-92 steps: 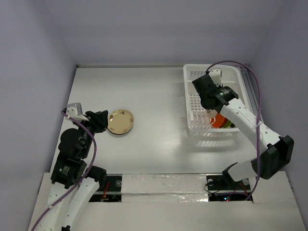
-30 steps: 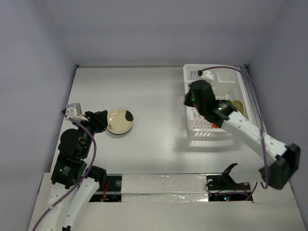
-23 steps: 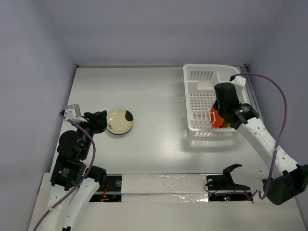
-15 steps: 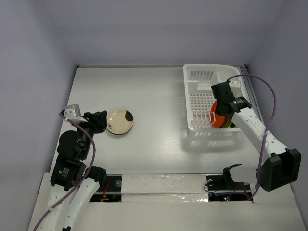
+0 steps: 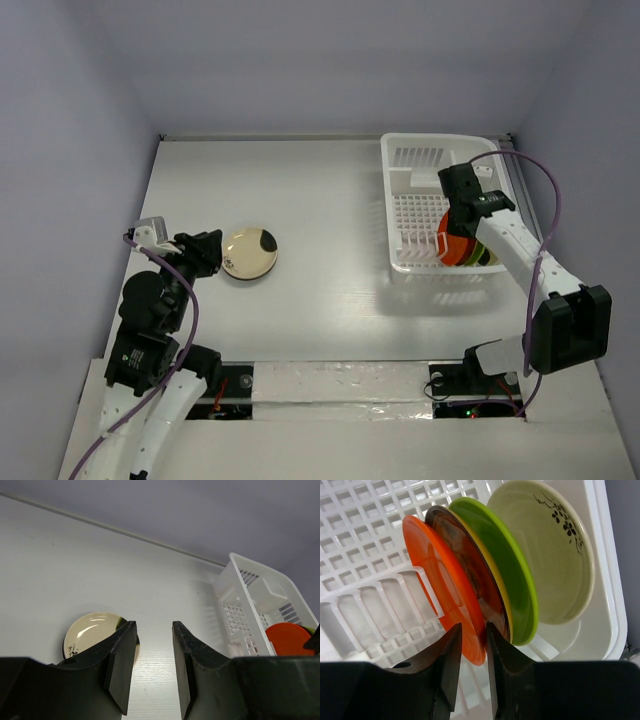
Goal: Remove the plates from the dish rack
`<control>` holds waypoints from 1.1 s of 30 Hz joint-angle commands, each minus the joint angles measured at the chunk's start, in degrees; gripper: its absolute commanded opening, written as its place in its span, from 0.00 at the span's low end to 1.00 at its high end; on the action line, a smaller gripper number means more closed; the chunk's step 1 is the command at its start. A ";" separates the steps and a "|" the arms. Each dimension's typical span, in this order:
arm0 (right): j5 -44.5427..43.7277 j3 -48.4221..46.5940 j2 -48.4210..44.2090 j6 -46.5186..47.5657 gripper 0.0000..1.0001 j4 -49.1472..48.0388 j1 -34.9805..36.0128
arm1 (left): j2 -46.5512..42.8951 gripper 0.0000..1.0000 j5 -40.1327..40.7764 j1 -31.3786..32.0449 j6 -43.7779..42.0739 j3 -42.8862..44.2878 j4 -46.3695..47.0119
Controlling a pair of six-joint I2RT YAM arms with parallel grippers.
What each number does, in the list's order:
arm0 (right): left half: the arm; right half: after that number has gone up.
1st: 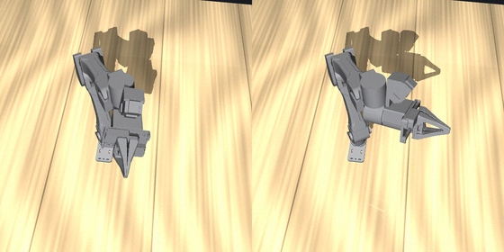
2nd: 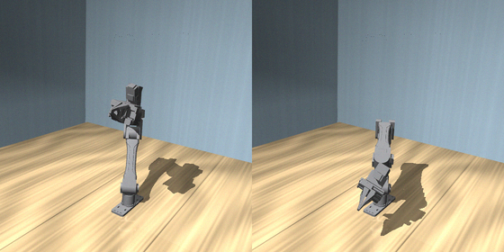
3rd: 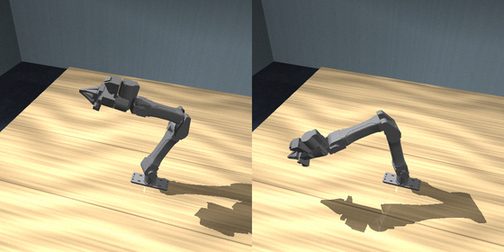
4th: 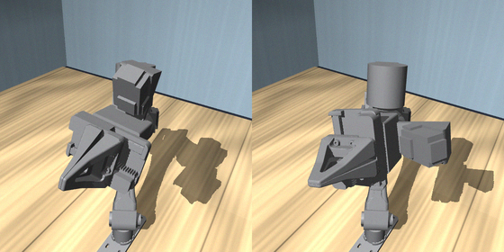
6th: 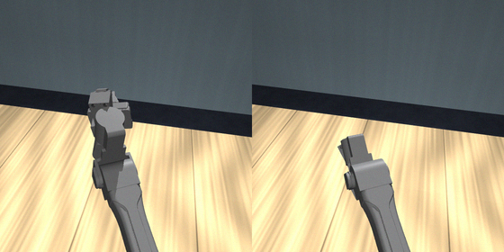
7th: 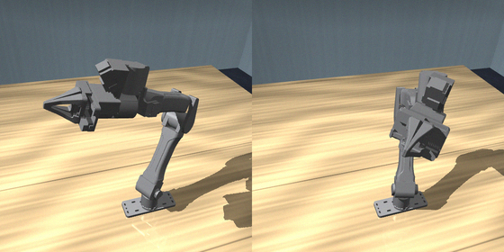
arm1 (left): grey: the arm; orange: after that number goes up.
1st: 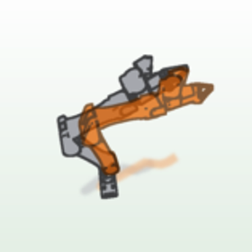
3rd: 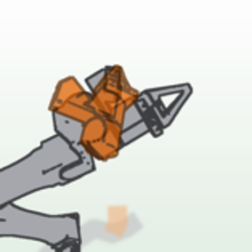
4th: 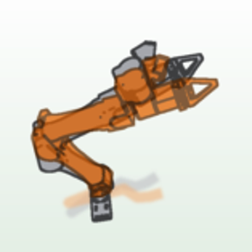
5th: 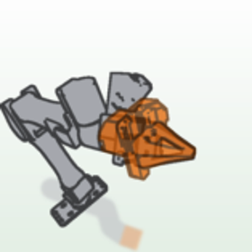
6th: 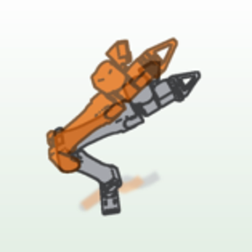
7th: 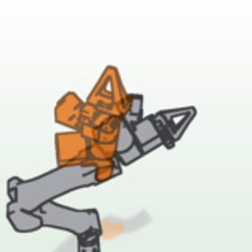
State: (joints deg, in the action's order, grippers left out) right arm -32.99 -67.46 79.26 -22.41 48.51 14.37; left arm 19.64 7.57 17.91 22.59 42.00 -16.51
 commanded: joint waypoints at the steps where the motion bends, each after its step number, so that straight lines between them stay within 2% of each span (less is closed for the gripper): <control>1: -1.37 -2.59 1.24 1.67 0.31 -1.67 -0.75 | -0.65 0.32 -0.01 0.19 0.09 -0.16 2.19; 5: -3.30 -3.55 2.12 2.55 0.16 -1.14 -0.75 | -0.65 0.32 -0.01 0.19 0.09 -0.16 2.19; 16: -6.47 -7.33 -3.15 5.98 0.01 3.78 4.25 | -0.30 0.32 0.16 0.19 0.09 -0.16 2.19; 23: -11.91 -9.44 -3.85 5.45 0.00 5.63 6.98 | -0.13 0.32 0.25 0.19 0.17 -0.16 2.27; 28: -13.06 -15.93 -8.24 4.14 0.00 6.24 10.49 | 0.31 0.32 0.25 0.19 0.17 -0.16 2.27; 31: -10.70 -19.81 -11.05 3.61 0.00 2.41 14.80 | 0.31 0.32 0.25 0.19 0.17 -0.16 2.19; 33: -4.21 -18.85 -12.55 3.61 0.00 -1.99 17.08 | 0.31 0.32 0.34 0.19 0.09 -0.16 2.27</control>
State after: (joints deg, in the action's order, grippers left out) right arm -41.41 -83.94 70.15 -17.67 53.36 28.36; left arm 19.66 7.60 17.91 22.61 41.98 -16.51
